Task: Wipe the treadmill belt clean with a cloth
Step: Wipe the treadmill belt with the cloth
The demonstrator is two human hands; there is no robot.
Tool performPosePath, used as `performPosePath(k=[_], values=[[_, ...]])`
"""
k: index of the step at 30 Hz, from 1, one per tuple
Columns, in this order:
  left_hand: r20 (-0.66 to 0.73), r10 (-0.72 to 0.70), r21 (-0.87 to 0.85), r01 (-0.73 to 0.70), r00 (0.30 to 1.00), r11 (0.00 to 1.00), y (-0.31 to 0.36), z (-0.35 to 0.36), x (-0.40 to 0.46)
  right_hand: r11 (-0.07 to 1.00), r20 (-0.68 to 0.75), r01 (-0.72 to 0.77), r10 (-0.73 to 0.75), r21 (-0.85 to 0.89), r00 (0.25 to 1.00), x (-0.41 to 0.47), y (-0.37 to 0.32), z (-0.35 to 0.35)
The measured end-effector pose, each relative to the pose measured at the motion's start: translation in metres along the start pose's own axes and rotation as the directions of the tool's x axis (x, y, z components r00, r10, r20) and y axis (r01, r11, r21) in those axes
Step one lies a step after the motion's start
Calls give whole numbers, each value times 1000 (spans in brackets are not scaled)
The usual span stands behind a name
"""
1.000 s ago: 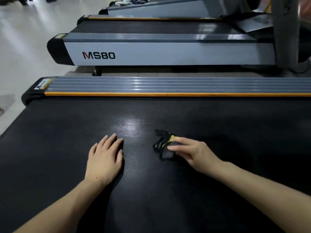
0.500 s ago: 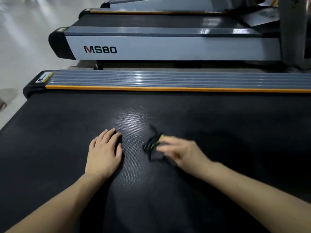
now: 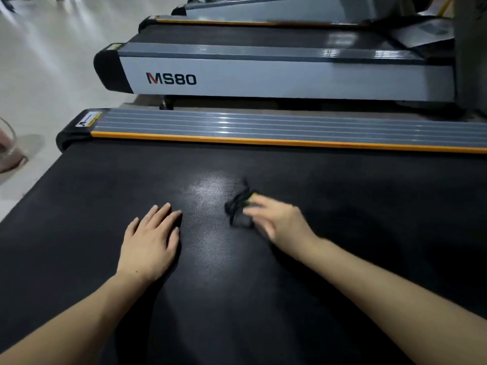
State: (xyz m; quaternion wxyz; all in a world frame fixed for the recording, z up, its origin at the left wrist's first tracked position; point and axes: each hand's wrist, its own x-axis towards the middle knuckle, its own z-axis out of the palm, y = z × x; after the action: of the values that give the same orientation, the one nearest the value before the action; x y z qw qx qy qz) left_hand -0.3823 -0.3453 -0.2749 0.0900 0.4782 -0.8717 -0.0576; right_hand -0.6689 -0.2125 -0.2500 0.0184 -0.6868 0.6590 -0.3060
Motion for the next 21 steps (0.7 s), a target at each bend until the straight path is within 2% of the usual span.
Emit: performPosePath(k=[3, 6, 7, 8, 10, 12, 13, 15, 17, 20, 21], values=[[-28, -14, -6, 14, 999, 1000, 1, 6, -2, 986, 138, 153, -160, 61, 977, -25, -17, 0], [-45, -21, -17, 20, 999, 1000, 3, 5, -1, 977, 93, 203, -197, -62, 976, 29, 15, 8], [-49, -24, -23, 23, 999, 999, 3, 4, -1, 978, 43, 159, -154, -135, 987, 58, 27, 14], [-54, -27, -29, 26, 998, 999, 2, 3, -1, 981, 0, 51, -52, -188, 999, 85, 35, 17], [-66, -33, -41, 31, 997, 999, 2, 4, -2, 968, -52, -210, 205, -137, 977, 116, 39, 26], [-78, -40, -56, 35, 996, 998, 1, 3, 0, 954, -83, -295, 291, -54, 953, 114, 31, 32], [-80, -43, -62, 38, 996, 997, 1, 4, 0, 969, -85, -247, 243, -28, 966, 101, 24, 32], [-84, -61, -70, 55, 995, 996, 1, 4, 0, 999, -58, -42, 43, 18, 997, 62, 1, 35], [-80, -76, -72, 71, 994, 995, 0, 5, 0, 991, 33, 125, -126, 42, 992, 24, -25, 41], [-65, -84, -47, 81, 994, 996, 0, 6, 0, 970, 47, 242, -243, 27, 969, 29, -23, 41], [-63, -82, -42, 80, 995, 996, 1, 6, 0, 971, 37, 240, -240, -2, 970, 47, -12, 43]])
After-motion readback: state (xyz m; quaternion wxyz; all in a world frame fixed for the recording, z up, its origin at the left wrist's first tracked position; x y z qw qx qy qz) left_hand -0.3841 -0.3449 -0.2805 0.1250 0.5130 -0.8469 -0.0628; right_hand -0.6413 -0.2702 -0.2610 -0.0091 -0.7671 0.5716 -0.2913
